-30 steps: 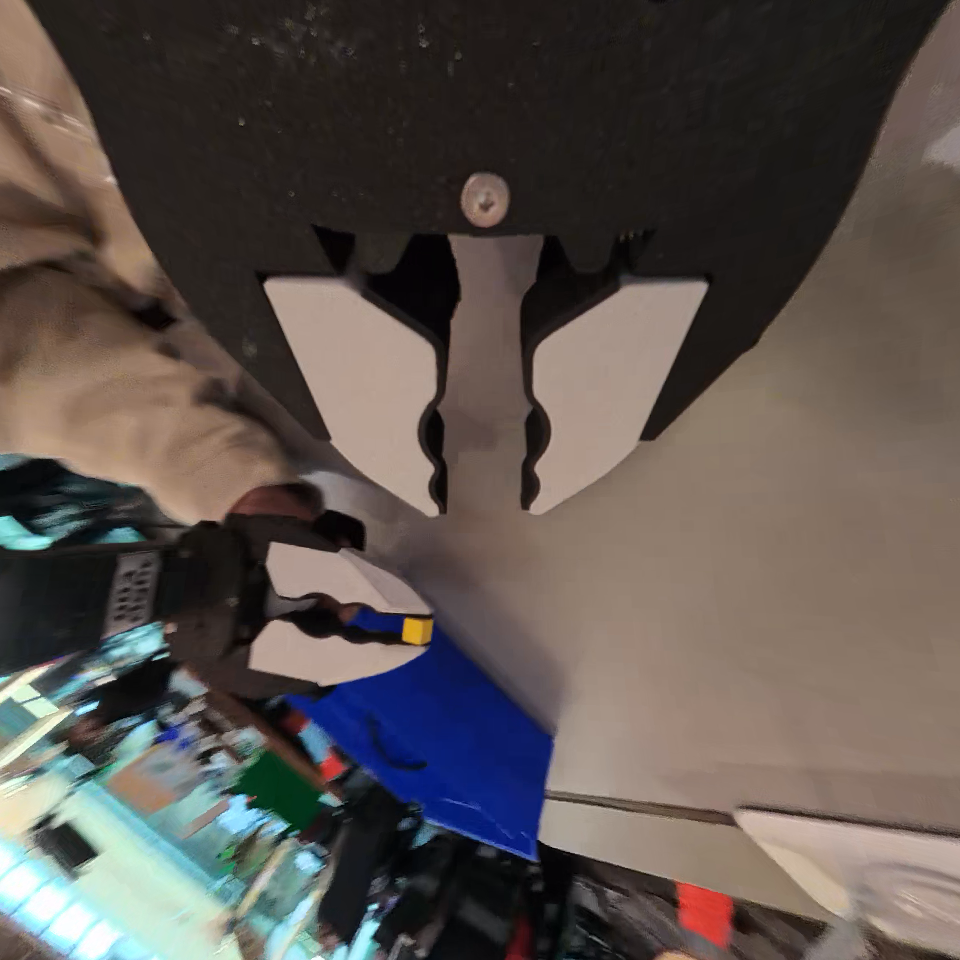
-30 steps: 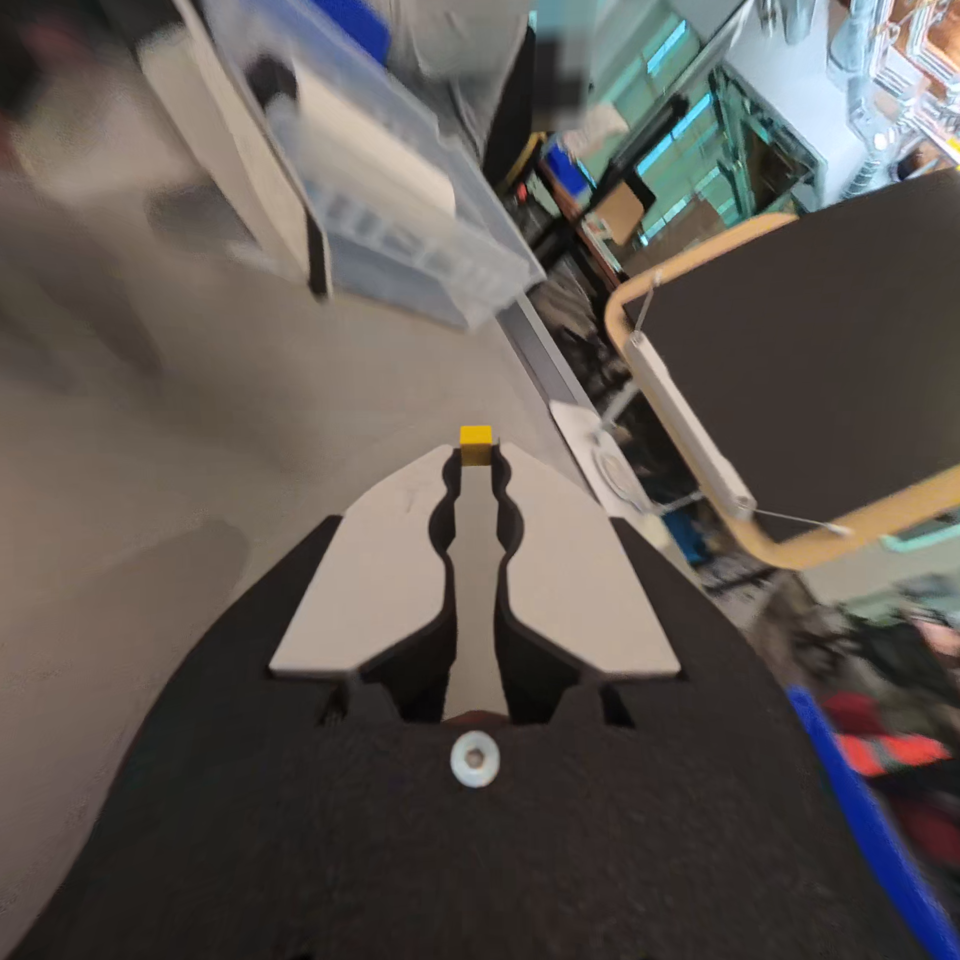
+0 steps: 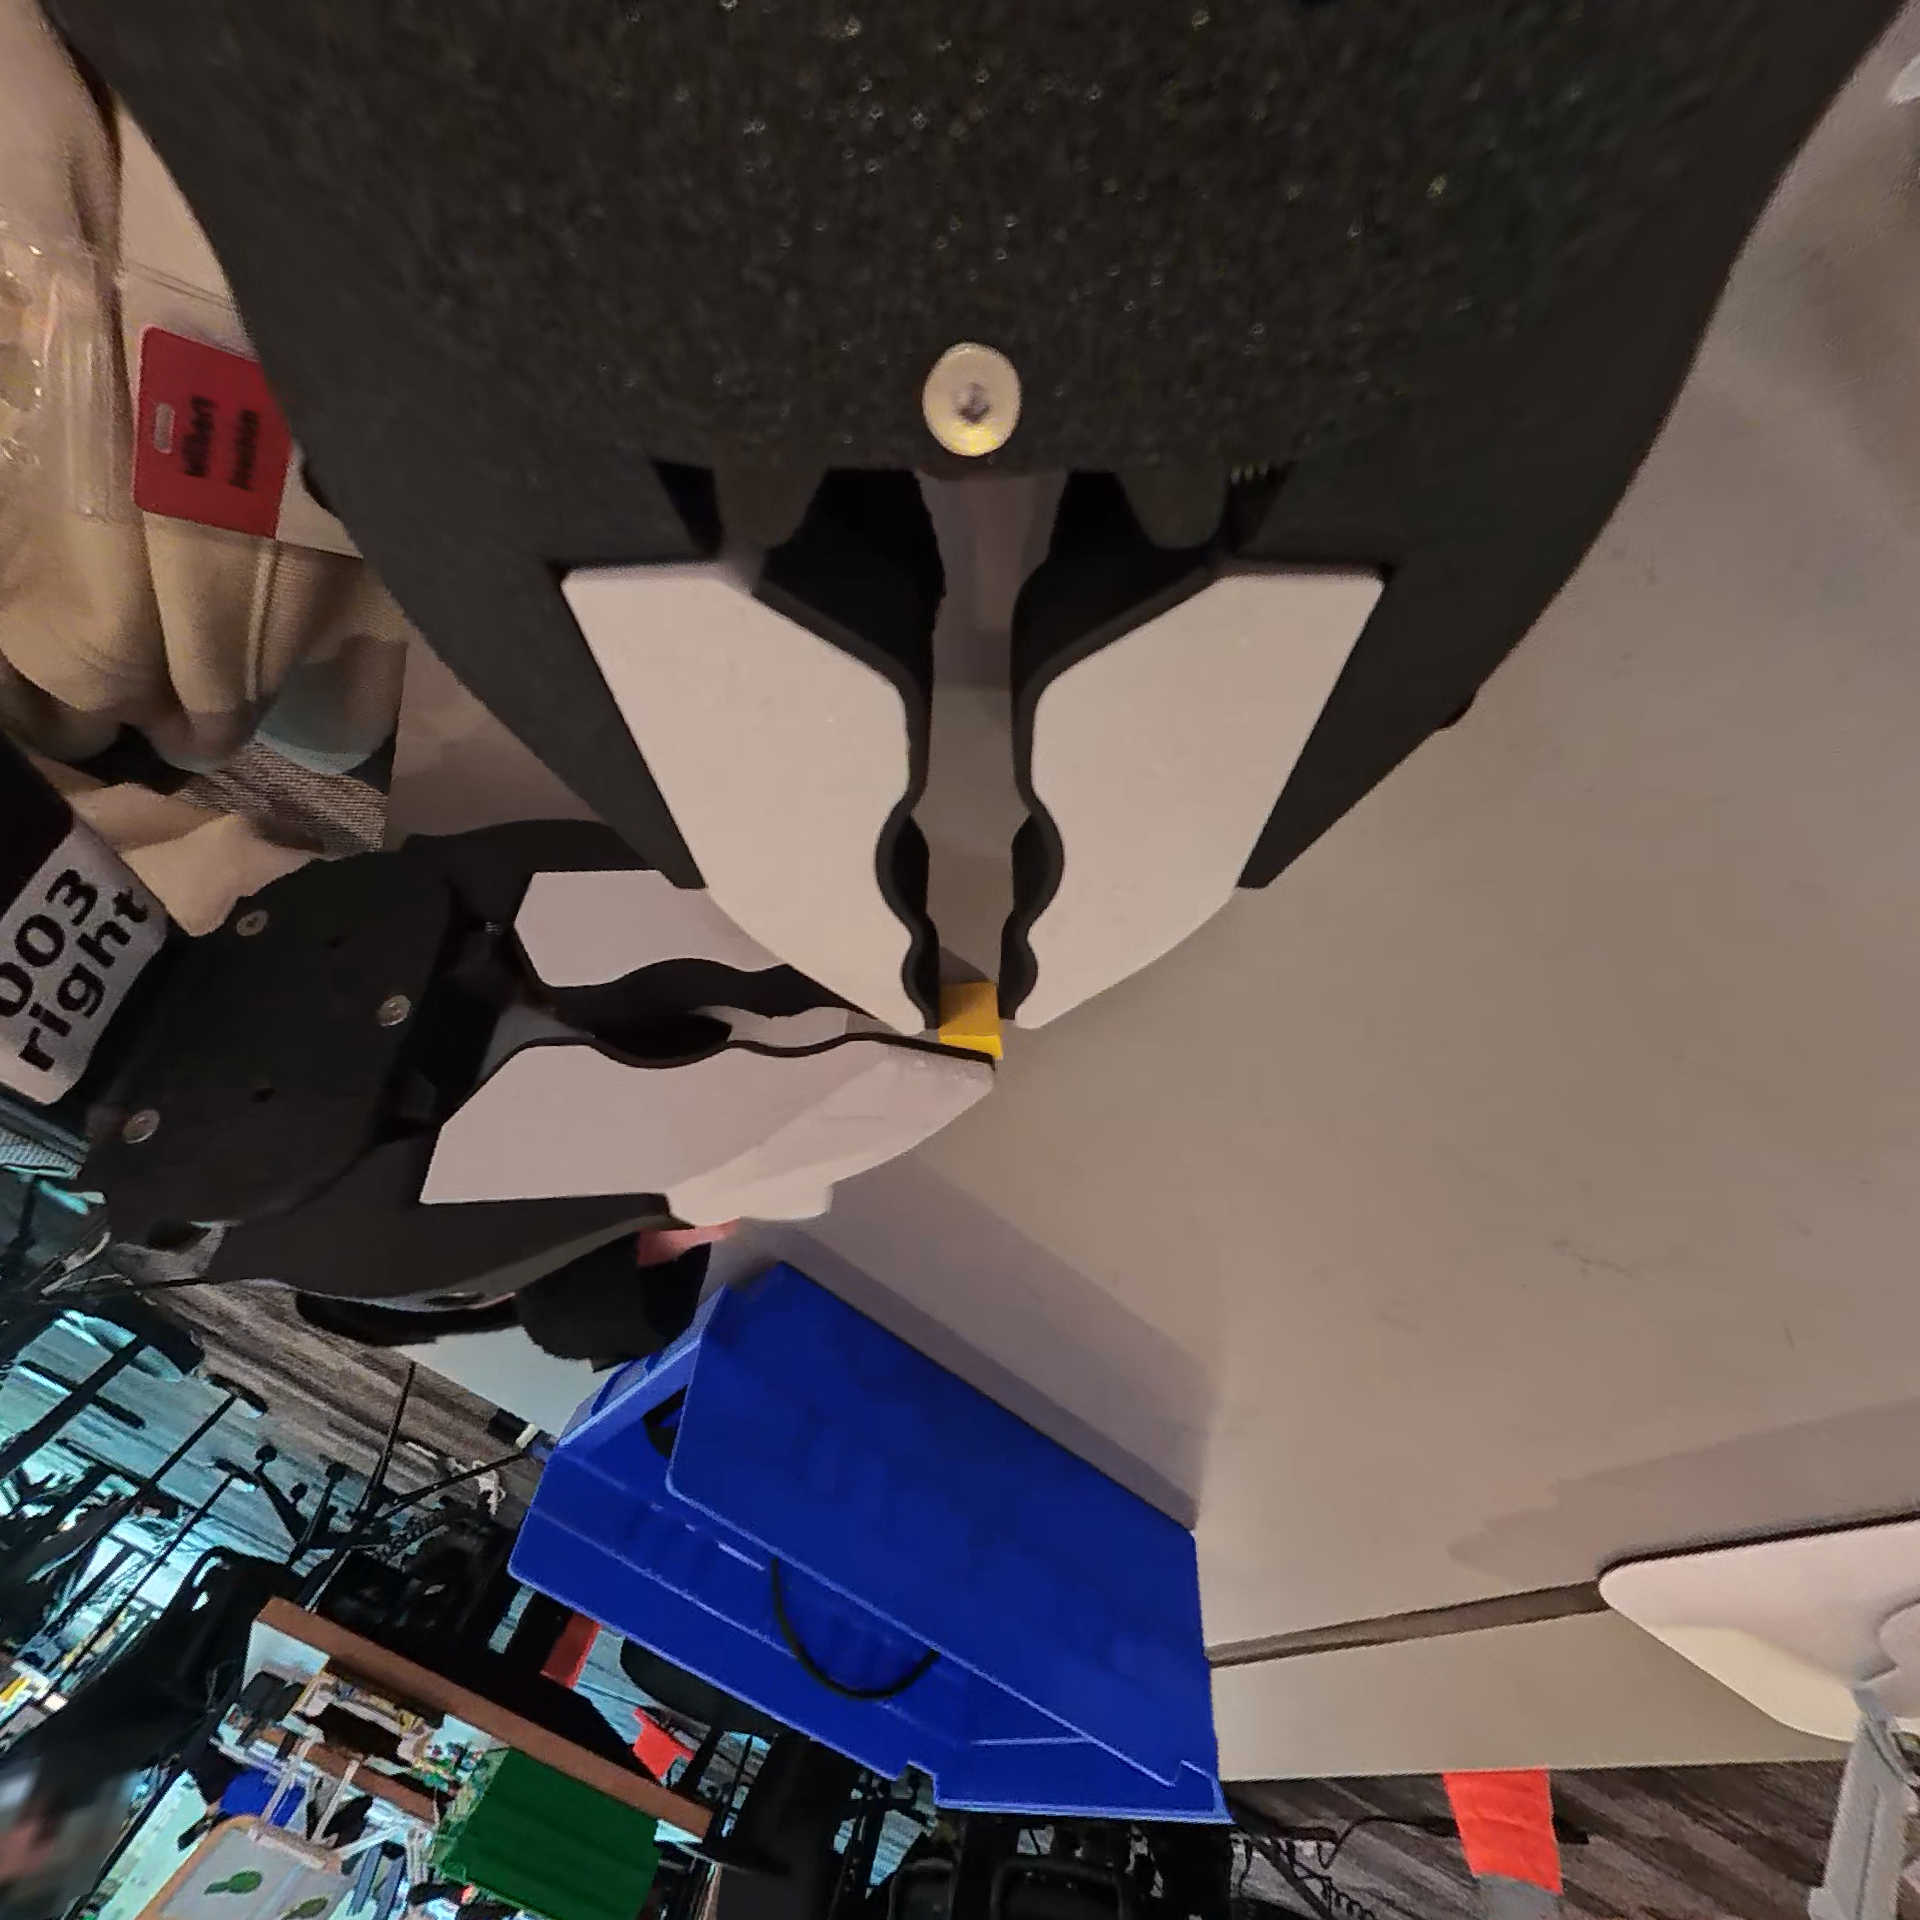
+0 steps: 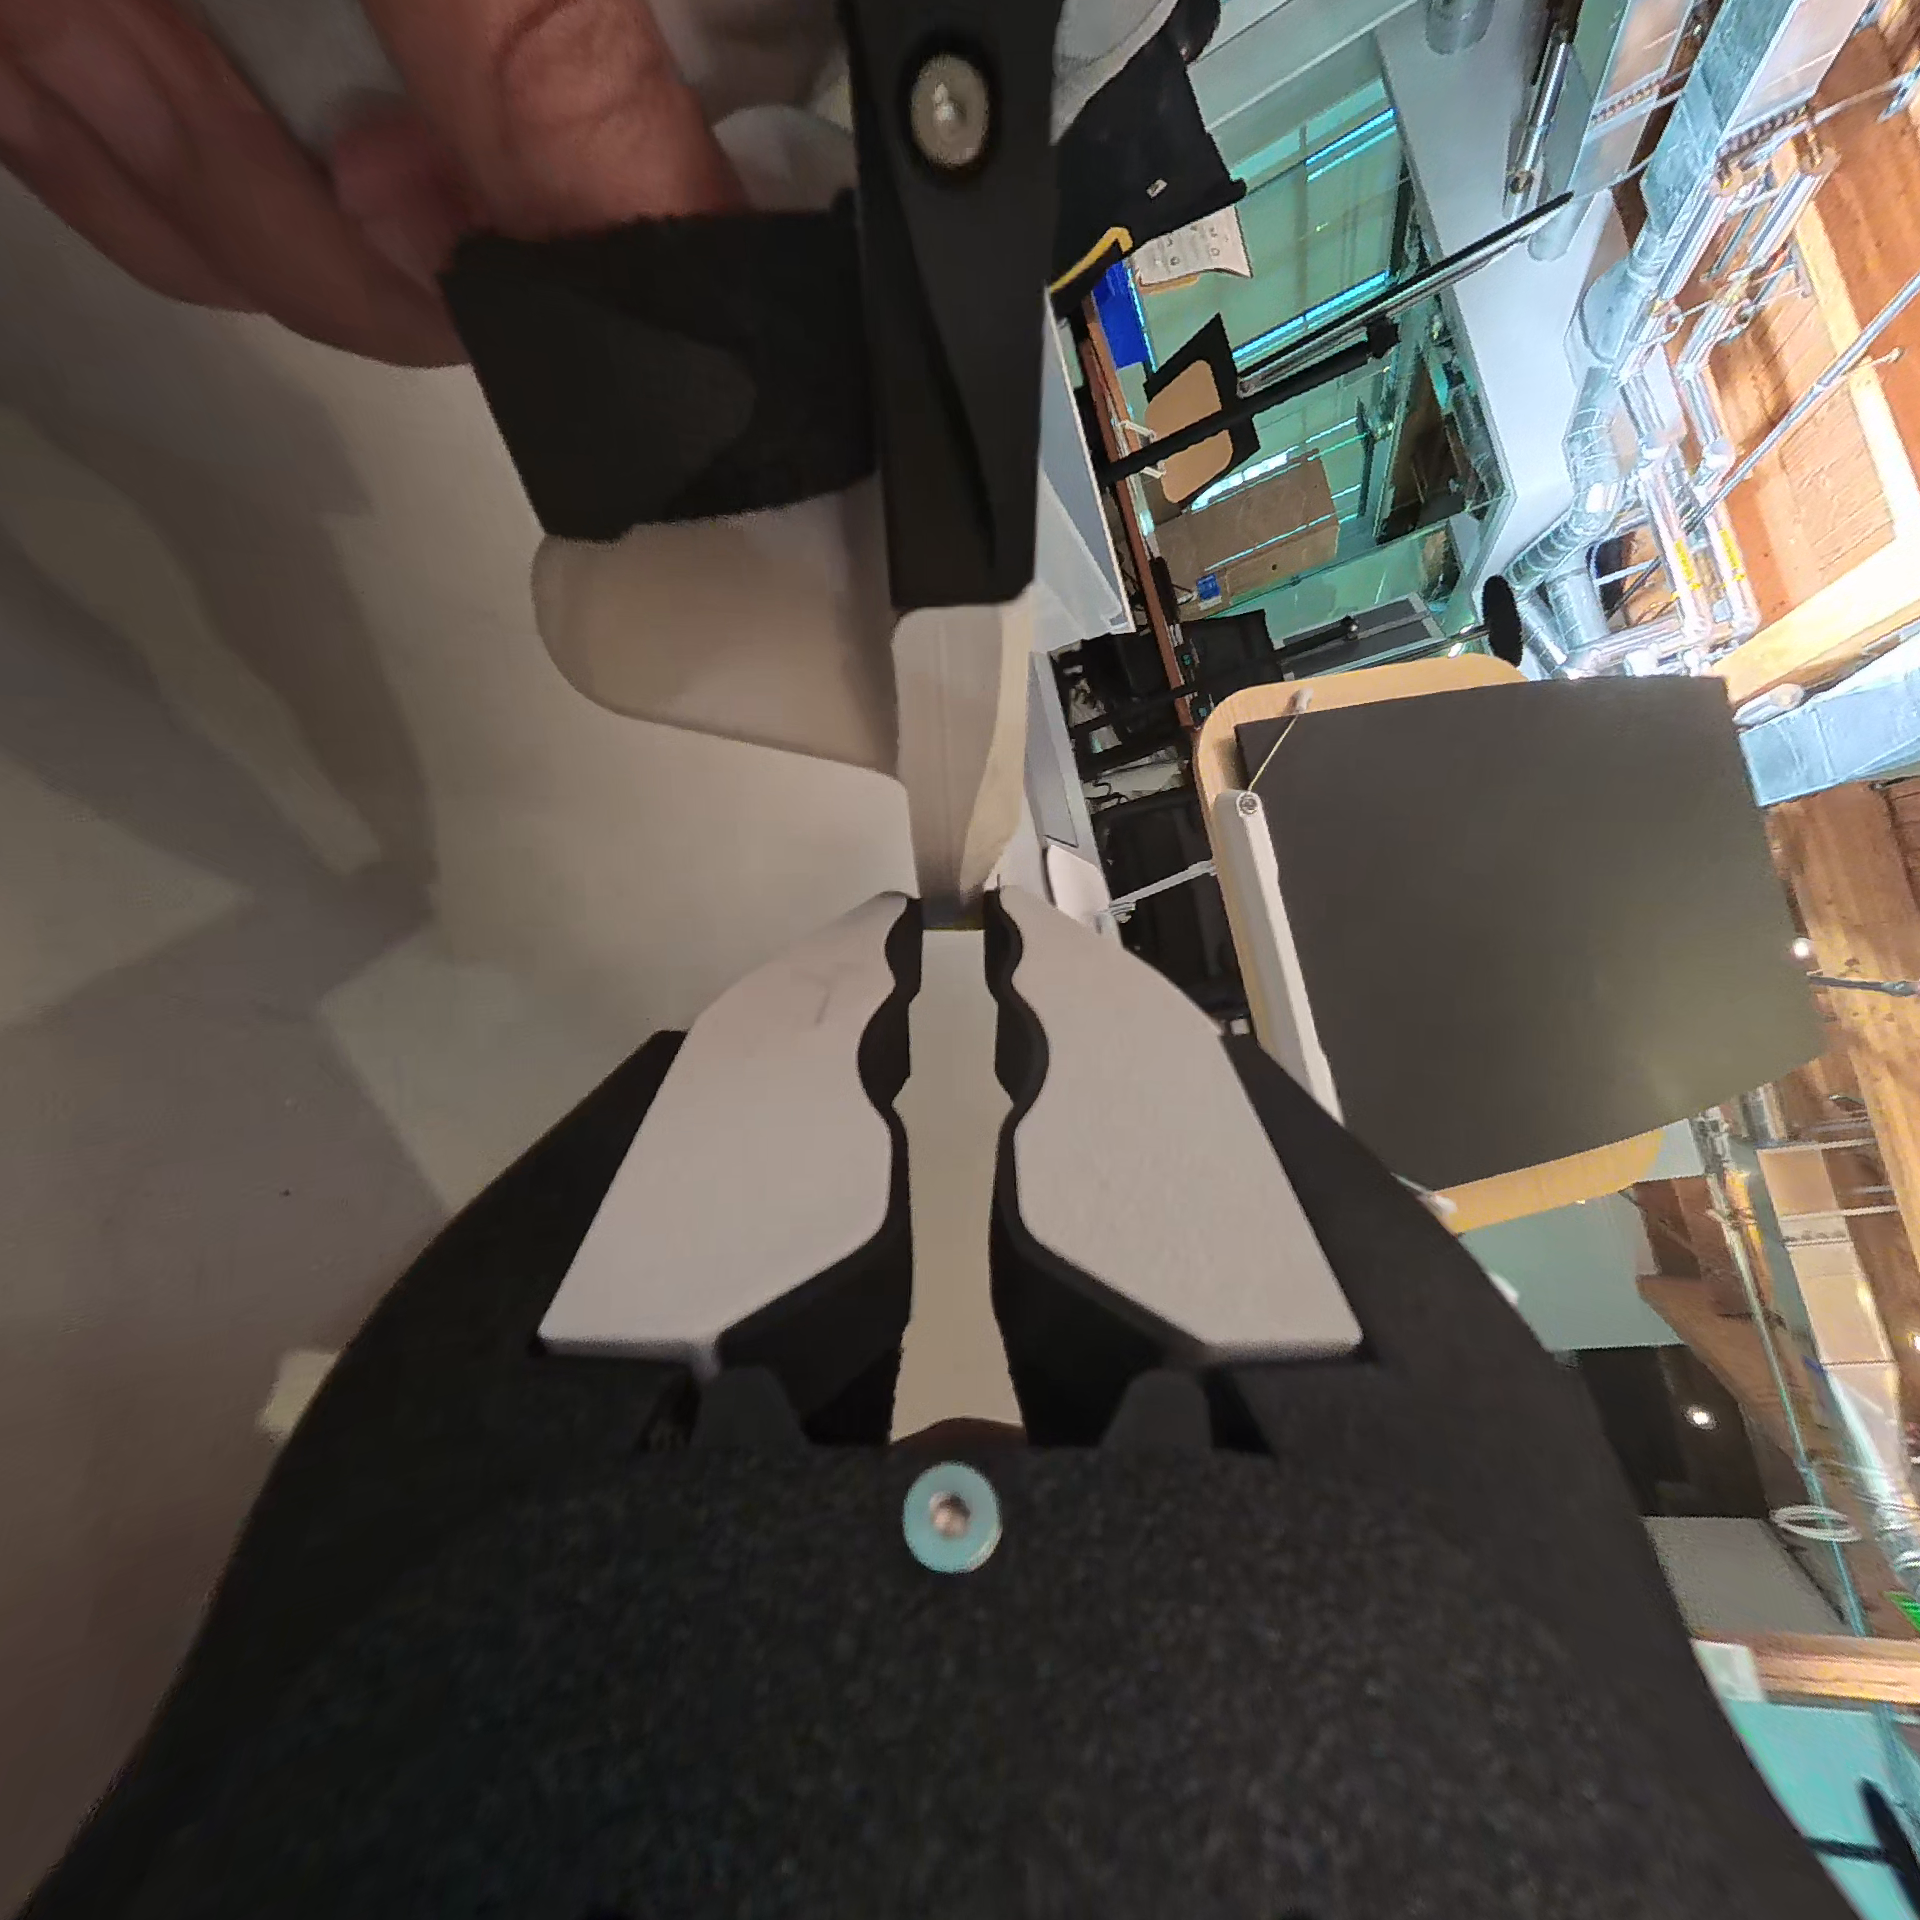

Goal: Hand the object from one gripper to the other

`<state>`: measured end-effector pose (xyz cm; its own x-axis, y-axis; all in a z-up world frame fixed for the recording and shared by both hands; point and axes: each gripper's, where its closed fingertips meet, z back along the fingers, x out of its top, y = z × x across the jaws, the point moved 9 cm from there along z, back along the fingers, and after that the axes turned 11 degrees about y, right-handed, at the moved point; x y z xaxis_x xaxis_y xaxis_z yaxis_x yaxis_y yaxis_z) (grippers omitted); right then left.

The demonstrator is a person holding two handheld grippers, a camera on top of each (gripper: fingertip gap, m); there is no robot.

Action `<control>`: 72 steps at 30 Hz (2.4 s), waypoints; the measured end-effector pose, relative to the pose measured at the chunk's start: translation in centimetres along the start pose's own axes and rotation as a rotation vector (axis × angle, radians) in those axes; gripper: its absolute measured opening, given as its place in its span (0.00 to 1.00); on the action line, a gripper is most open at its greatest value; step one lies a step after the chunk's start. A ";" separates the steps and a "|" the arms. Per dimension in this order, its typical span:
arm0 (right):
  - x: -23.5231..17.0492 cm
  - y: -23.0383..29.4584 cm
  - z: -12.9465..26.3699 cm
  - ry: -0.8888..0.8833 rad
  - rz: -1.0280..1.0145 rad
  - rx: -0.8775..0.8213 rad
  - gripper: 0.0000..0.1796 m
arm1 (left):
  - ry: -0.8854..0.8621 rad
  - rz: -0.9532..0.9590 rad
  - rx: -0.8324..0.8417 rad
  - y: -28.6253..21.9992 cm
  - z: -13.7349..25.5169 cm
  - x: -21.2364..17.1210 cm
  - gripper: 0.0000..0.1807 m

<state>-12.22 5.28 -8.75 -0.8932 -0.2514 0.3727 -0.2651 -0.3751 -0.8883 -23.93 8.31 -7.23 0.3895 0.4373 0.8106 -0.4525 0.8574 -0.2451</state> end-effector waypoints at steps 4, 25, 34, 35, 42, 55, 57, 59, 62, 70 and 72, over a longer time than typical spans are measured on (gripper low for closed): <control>-0.9 -0.4 0.4 -0.035 -0.159 0.129 0.15 | -0.051 0.028 -0.044 0.7 0.9 0.2 0.05; -4.2 -1.9 -2.0 -0.439 -1.548 1.205 0.19 | -0.069 -0.371 0.120 -0.6 1.1 0.1 0.06; -4.7 -1.3 -2.5 -0.265 -1.446 1.114 0.09 | 0.096 -0.646 0.359 -2.1 -0.7 -0.9 0.06; -4.7 -1.3 -2.4 -0.253 -1.430 1.117 0.07 | 0.107 -0.664 0.388 -2.2 -0.8 -0.9 0.06; -4.7 -1.5 -2.3 -0.190 -1.386 1.104 0.06 | 0.137 -0.701 0.460 -2.6 -1.4 -1.2 0.06; -5.2 -4.2 0.6 -0.223 -0.687 0.511 0.06 | -0.106 0.118 -0.277 0.9 0.7 0.7 0.13; -4.4 -3.7 0.9 -0.181 -0.547 0.413 0.06 | -0.096 0.169 -0.303 1.4 0.8 0.5 0.13; -3.4 -3.2 1.2 -0.166 -0.453 0.371 0.06 | -0.031 0.167 -0.290 1.4 0.4 0.1 0.13; -2.1 -2.3 1.5 -0.163 -0.346 0.349 0.06 | 0.014 0.186 -0.325 1.4 -0.2 -0.2 0.13; -1.4 -1.8 1.7 -0.190 -0.329 0.371 0.06 | 0.023 0.189 -0.440 1.6 -0.3 -0.5 0.08; -1.5 -1.8 1.7 -0.194 -0.339 0.386 0.06 | 0.018 0.198 -0.472 1.6 -0.4 -0.5 0.06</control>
<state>-9.80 4.80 -7.27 -0.6876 -0.2059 0.6963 -0.3416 -0.7545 -0.5604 -24.58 9.55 -8.23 0.3487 0.6045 0.7163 -0.1094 0.7853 -0.6094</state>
